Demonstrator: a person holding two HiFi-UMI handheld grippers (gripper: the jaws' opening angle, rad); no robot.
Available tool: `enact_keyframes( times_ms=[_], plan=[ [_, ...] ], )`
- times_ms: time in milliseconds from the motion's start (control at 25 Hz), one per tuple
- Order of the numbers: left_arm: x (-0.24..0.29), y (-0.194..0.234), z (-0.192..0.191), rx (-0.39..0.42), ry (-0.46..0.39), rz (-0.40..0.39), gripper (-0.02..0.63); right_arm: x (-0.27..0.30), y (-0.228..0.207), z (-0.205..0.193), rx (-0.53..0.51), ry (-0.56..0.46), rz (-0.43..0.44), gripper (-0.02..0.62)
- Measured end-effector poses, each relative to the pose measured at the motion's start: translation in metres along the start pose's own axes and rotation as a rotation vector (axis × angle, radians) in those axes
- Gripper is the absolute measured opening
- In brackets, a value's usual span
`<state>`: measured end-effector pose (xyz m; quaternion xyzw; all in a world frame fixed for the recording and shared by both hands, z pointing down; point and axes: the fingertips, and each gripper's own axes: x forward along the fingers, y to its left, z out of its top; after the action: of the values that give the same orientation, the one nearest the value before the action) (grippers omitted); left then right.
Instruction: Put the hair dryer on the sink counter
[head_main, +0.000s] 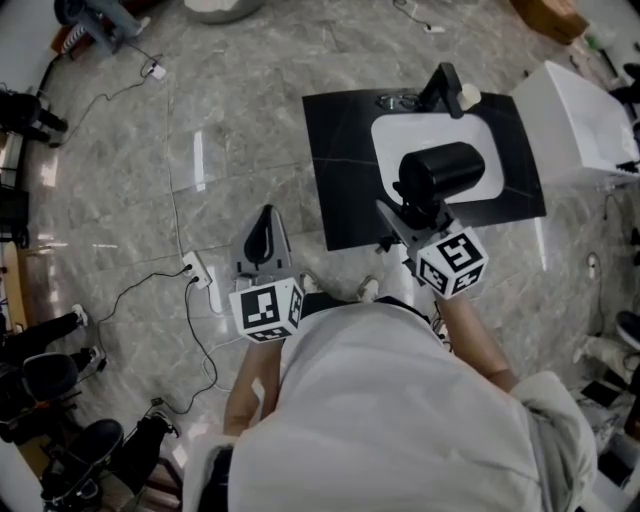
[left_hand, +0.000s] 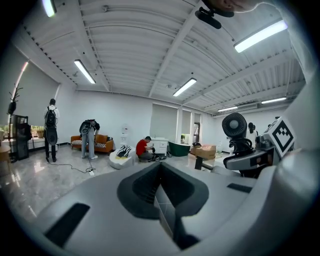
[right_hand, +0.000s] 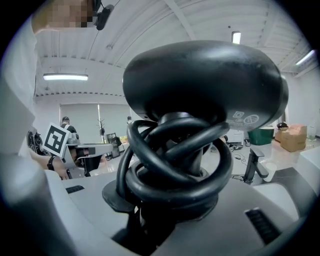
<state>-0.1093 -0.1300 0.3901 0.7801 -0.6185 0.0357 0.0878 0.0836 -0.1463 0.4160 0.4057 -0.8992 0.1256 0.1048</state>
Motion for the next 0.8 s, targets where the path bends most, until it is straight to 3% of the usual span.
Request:
enact_keyframes(
  times_ms=[800],
  plan=[
    [0.006,0.007,-0.015,-0.011,0.037,0.010,0.002,0.050,-0.019,-0.047,0.047,0.124,0.018,0.179]
  ],
)
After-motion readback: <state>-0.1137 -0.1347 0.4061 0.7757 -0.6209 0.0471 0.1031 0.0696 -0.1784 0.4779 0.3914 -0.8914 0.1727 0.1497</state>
